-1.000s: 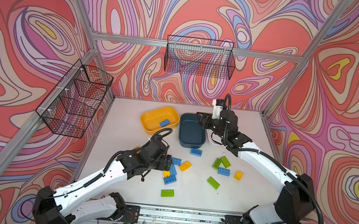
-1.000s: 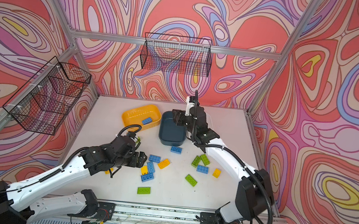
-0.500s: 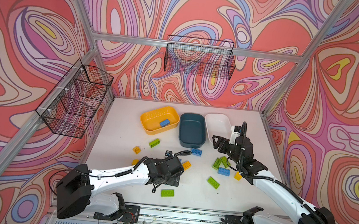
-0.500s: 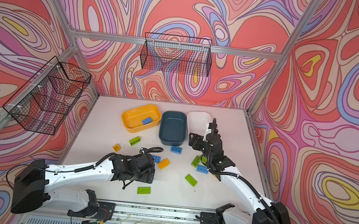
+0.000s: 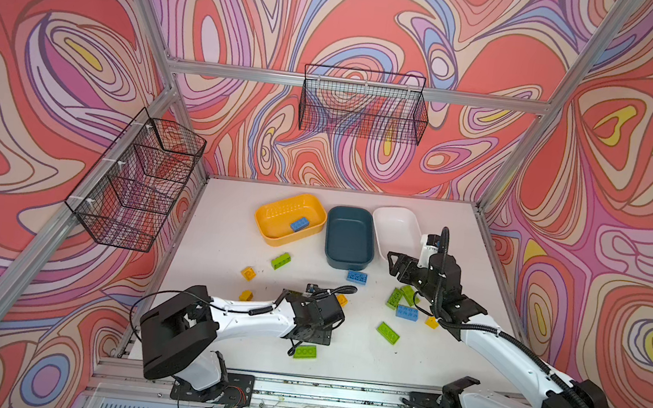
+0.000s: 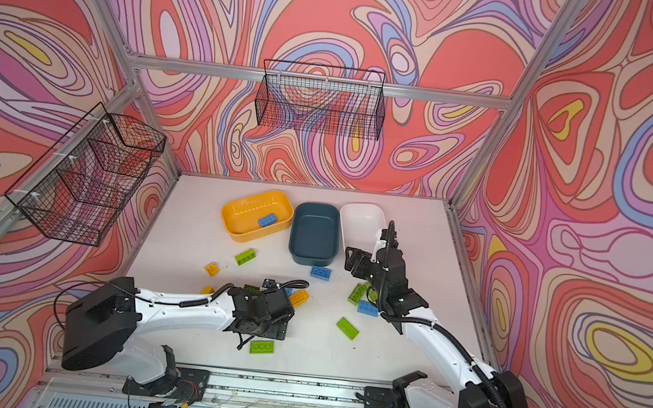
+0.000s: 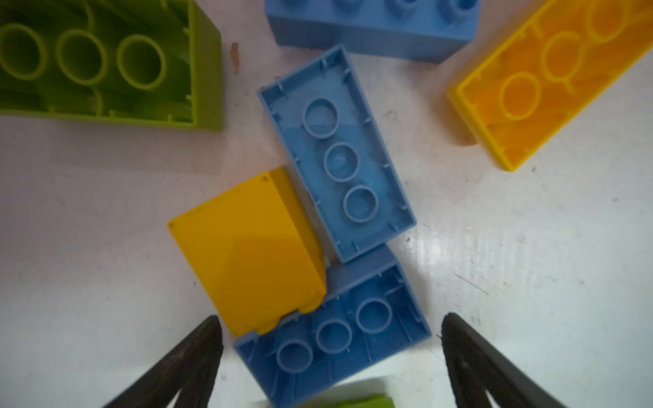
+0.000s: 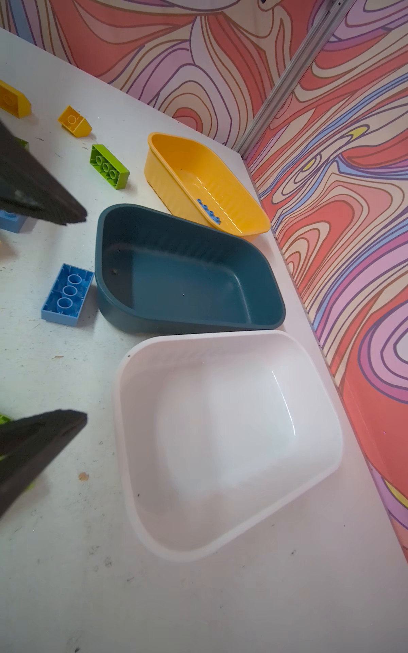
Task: Sort the legos into containers by color
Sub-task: 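Reach the left gripper to a blue brick while the right arm withdraws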
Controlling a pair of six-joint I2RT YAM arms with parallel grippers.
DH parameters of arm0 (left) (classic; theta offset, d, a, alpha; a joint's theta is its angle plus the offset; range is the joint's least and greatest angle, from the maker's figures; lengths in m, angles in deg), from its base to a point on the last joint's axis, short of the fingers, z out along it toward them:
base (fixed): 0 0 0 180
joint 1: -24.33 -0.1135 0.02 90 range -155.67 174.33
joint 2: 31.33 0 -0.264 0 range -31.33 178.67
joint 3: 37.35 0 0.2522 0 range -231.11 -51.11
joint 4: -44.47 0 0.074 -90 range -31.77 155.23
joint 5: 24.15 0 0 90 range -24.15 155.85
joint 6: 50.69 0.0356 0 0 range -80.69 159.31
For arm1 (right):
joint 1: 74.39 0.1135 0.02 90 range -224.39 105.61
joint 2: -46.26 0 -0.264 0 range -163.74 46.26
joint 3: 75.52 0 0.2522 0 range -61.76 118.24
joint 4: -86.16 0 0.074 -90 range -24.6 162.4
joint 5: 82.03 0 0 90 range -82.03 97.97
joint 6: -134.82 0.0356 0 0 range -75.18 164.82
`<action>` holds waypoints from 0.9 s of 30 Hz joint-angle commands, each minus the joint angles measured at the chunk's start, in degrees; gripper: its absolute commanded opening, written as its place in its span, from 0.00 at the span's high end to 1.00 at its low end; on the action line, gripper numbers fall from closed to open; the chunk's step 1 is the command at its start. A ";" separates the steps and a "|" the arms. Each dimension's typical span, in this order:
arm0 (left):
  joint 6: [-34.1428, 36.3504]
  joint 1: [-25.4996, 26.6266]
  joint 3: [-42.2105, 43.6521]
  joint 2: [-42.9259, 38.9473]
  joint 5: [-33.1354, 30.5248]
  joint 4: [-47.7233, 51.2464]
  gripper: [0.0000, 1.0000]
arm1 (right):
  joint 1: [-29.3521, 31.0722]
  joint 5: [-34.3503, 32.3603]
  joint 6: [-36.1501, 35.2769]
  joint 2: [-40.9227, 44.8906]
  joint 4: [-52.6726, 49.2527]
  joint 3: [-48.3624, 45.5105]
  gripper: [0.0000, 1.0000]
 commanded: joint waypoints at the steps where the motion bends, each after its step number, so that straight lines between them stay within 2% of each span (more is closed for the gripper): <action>1: -1.27 0.09 -1.94 2.56 -0.02 -1.31 0.06 | -0.47 0.14 0.20 0.38 1.39 -1.23 0.14; 15: 1.50 -0.09 -7.16 8.05 -0.61 -1.35 0.16 | -0.49 -0.54 0.19 0.30 1.63 -1.80 0.14; 18: 1.98 -0.17 -7.96 8.76 -0.79 -1.18 0.23 | -0.49 -0.54 0.33 0.12 1.71 -1.85 0.14; 23: 2.12 -0.17 -8.37 8.73 -1.40 -0.17 0.43 | -0.53 -0.60 0.34 0.28 1.67 -2.00 0.15; 27: 2.15 -0.17 -8.19 7.72 -2.25 0.84 0.50 | -0.67 -0.67 0.46 0.20 1.62 -2.07 0.15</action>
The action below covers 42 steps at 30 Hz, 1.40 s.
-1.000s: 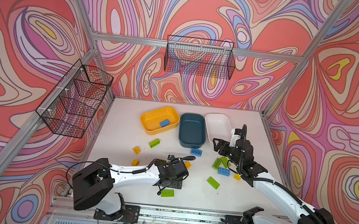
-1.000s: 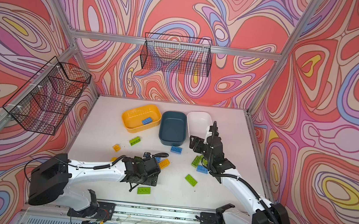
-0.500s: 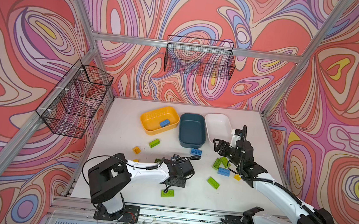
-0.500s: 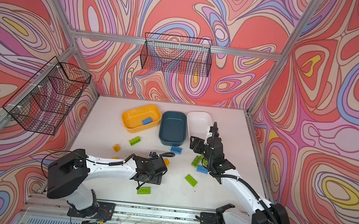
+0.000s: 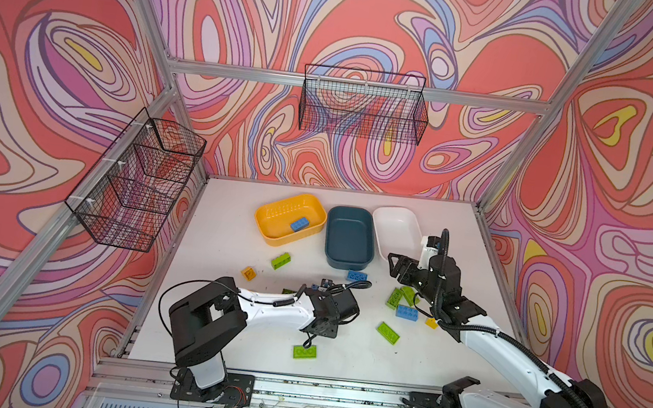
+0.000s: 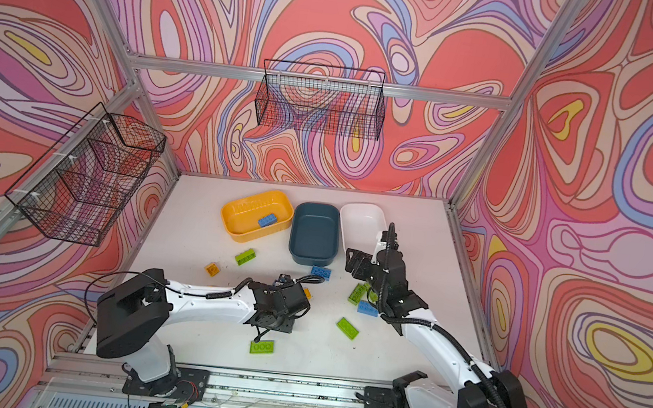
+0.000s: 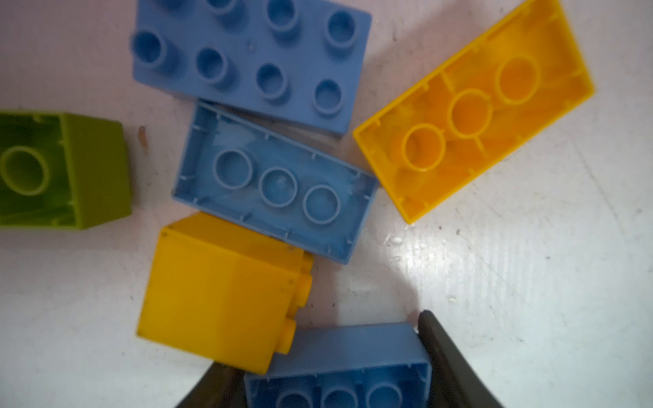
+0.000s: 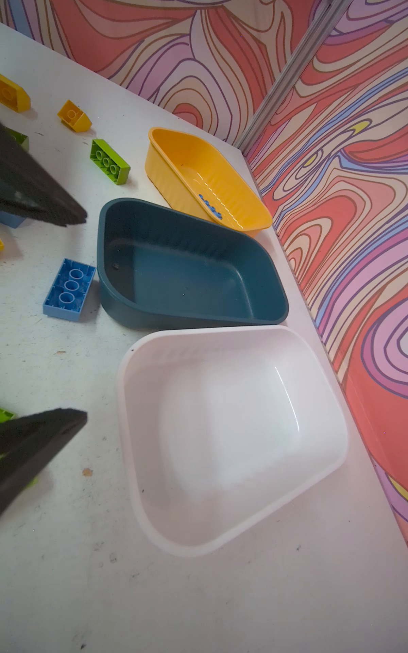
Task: Sort the legos into containers by color
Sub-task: 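Reach the left gripper to a blue brick while the right arm withdraws, then lift the blue brick with the left gripper and drop it into the yellow tub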
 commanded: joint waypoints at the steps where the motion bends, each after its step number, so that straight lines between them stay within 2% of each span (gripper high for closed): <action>1: -0.19 -0.11 -0.26 -0.41 -1.54 2.18 0.51 | -0.45 -0.44 0.44 0.20 0.64 -0.87 0.15; 9: 5.14 -0.62 -2.80 -7.99 -4.67 6.40 0.52 | -0.44 -0.32 0.36 0.33 0.22 -0.80 0.15; 13: 9.03 -3.71 -5.17 -13.67 -4.89 9.36 0.52 | -0.44 -0.06 0.40 0.21 0.21 -0.75 0.15; 18: 16.89 -12.71 -8.18 -19.72 -3.45 10.48 0.53 | -0.45 0.91 0.14 -0.11 0.34 -0.71 0.16; 22: 24.62 -22.50 -12.57 -19.08 -0.51 10.65 0.54 | -0.43 3.93 0.14 -0.51 0.82 -0.55 0.16; 25: 29.24 -29.98 -17.37 -15.60 1.61 10.05 0.54 | -0.45 4.41 0.12 -0.81 1.06 -0.62 0.16; 30: 33.47 -40.05 -28.77 -3.88 4.93 9.36 0.54 | -0.45 6.01 0.25 -2.29 2.70 -1.11 0.16; 35: 35.58 -45.10 -41.94 9.85 6.86 10.07 0.54 | -0.45 7.42 0.38 -3.41 3.88 -1.63 0.16; 42: 37.97 -48.58 -58.36 25.90 8.10 11.93 0.54 | -0.42 8.53 -0.19 -2.51 5.23 -2.43 0.16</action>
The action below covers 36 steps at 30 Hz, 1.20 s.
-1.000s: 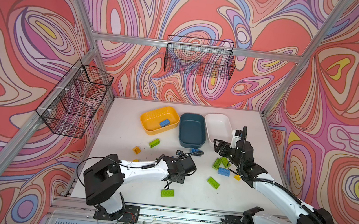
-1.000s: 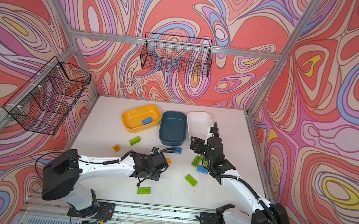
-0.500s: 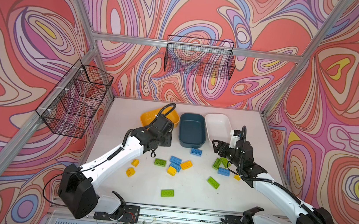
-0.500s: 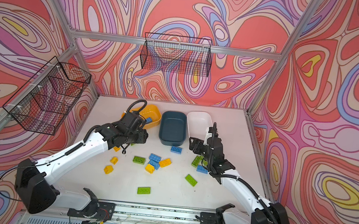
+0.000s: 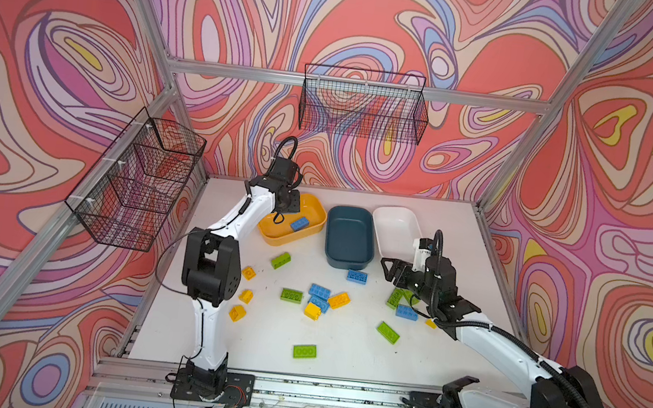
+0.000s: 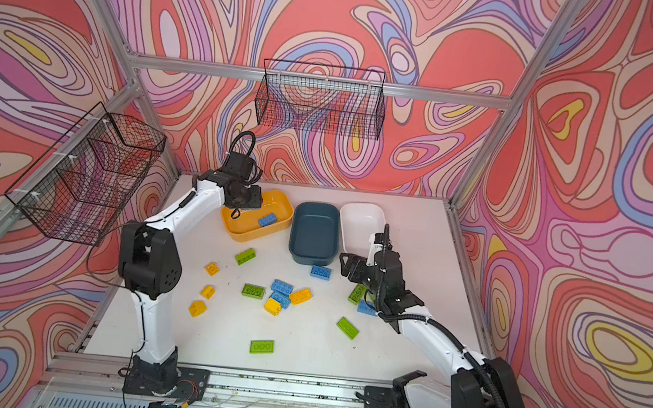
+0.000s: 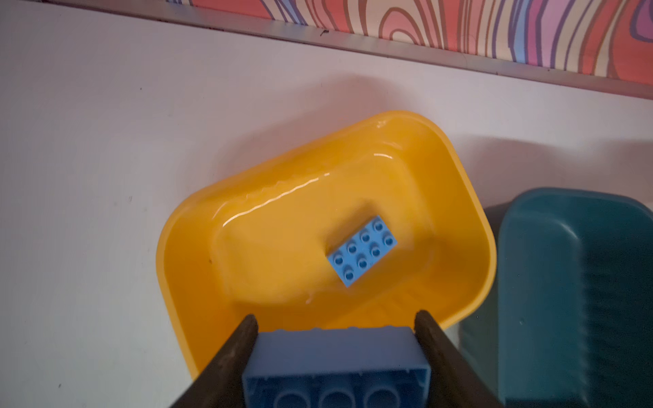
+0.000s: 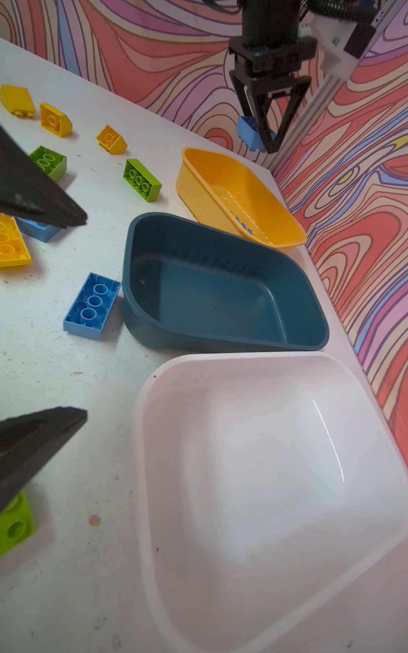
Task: Sort the legos into containers by color
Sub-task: 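Lift the blue brick with the left gripper and drop it into the yellow tub, then grasp the blue 2x2 brick with the right gripper while the left arm withdraws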
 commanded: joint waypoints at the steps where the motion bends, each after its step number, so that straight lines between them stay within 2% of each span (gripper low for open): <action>1: 2.10 -1.51 -6.88 4.79 1.65 4.12 0.54 | -0.28 0.96 -0.31 1.11 1.89 -1.00 0.16; 5: 2.69 -2.07 -13.63 9.44 2.23 7.44 0.53 | -0.19 -0.19 -0.98 2.44 1.13 -1.08 0.16; 11: 0.87 -2.08 -11.22 7.78 5.86 5.25 0.52 | -0.09 0.26 -0.81 1.58 1.36 -0.75 0.16; 13: 0.68 -2.07 -9.35 6.60 6.98 4.14 0.46 | -0.14 0.73 -0.87 1.43 1.37 -0.66 0.16; 15: 0.68 -2.08 -8.18 5.51 7.26 3.70 0.32 | -0.14 1.27 -1.18 1.62 0.96 -0.50 0.14; 17: 0.85 -2.07 -6.49 3.75 7.02 2.92 0.22 | -0.14 1.65 -1.74 2.32 0.31 -0.31 0.13; 21: 0.85 -2.08 -2.96 -1.02 7.60 1.62 0.09 | 0.03 2.34 -2.65 3.10 -1.79 0.77 0.13; 25: -0.07 -1.99 2.87 -9.25 9.09 -0.35 0.04 | 2.93 2.55 -3.54 2.44 -4.70 3.07 0.14; 30: -1.72 -2.00 12.89 -22.76 10.28 -2.72 0.04 | 10.11 0.03 -7.52 -1.89 -11.83 9.71 0.17; 36: -5.30 -1.90 30.52 -42.67 12.28 -8.43 0.05 | 16.61 -0.41 -14.51 -11.15 -21.74 20.62 0.22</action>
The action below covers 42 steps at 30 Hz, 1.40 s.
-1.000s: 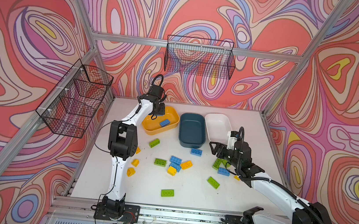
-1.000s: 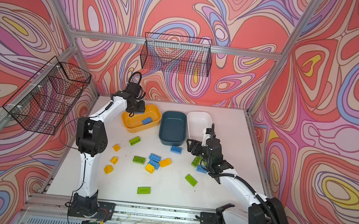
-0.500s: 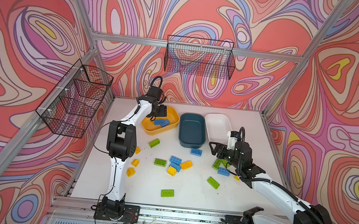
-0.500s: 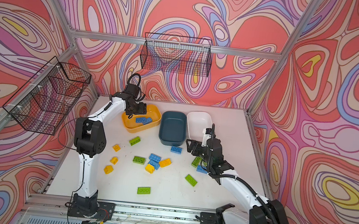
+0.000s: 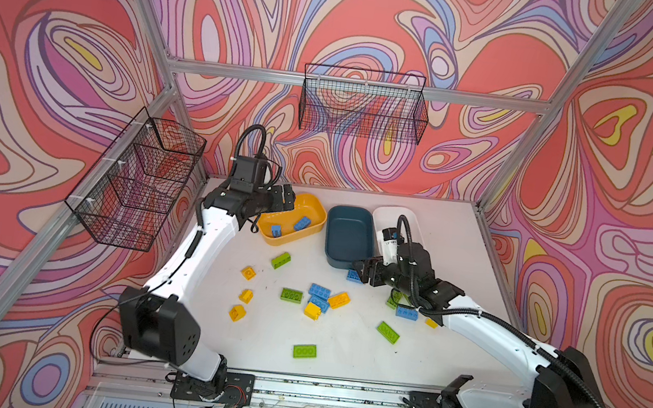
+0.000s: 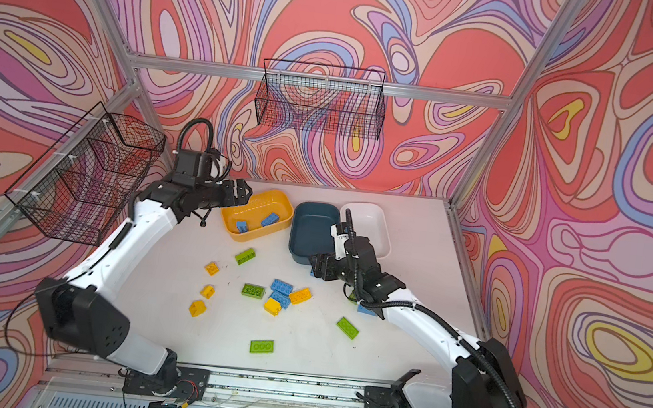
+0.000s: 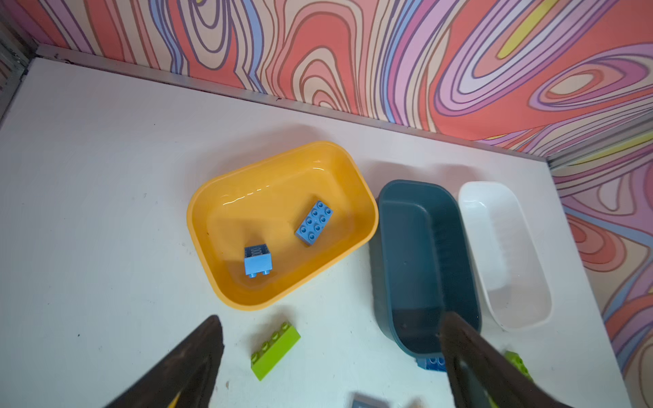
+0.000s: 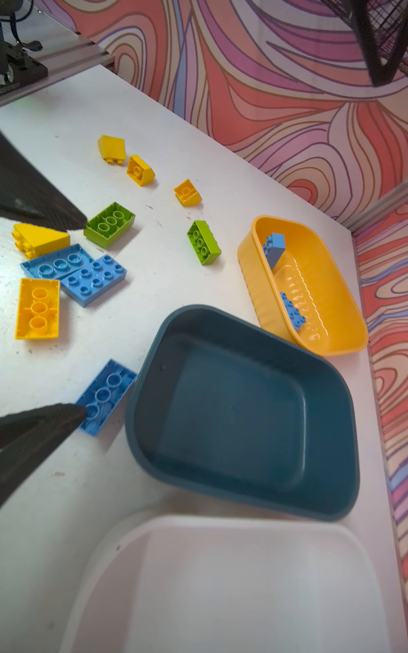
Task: Sort the legos into containers by color
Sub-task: 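Grasp the blue 2x2 brick with the right gripper while the left arm withdraws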
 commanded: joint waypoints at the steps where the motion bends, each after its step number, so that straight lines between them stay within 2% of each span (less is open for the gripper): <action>1: -2.82 0.03 8.78 -8.78 1.71 -3.78 0.06 | 2.47 -1.16 -5.82 -4.38 -8.35 4.90 0.25; 7: -3.93 0.09 22.55 -26.12 2.03 -5.82 0.05 | 7.02 -2.47 -10.74 -12.85 -14.72 13.36 0.32; 13: -2.16 0.11 29.47 -38.56 0.22 -2.99 0.04 | 10.81 -4.16 -13.66 -21.57 -19.14 19.94 0.35; 17: 0.61 0.11 31.60 -43.90 -2.55 -1.63 0.05 | 12.70 -4.20 -14.43 -26.76 -19.79 22.74 0.39; 20: 1.52 0.11 31.97 -46.59 -5.78 -0.80 0.05 | 13.99 -4.38 -15.23 -30.12 -20.23 24.61 0.40; 26: 1.63 0.32 34.56 -50.05 -6.03 -1.93 0.05 | 15.21 -7.72 -15.97 -35.99 -23.00 28.92 0.42; 34: 2.33 0.73 34.93 -50.05 -5.89 -2.01 0.06 | 15.23 -9.48 -15.26 -37.66 -23.57 29.71 0.43; 42: 2.33 0.82 35.16 -50.12 -5.71 -2.13 0.06 | 15.21 -9.32 -15.44 -38.76 -23.75 29.81 0.38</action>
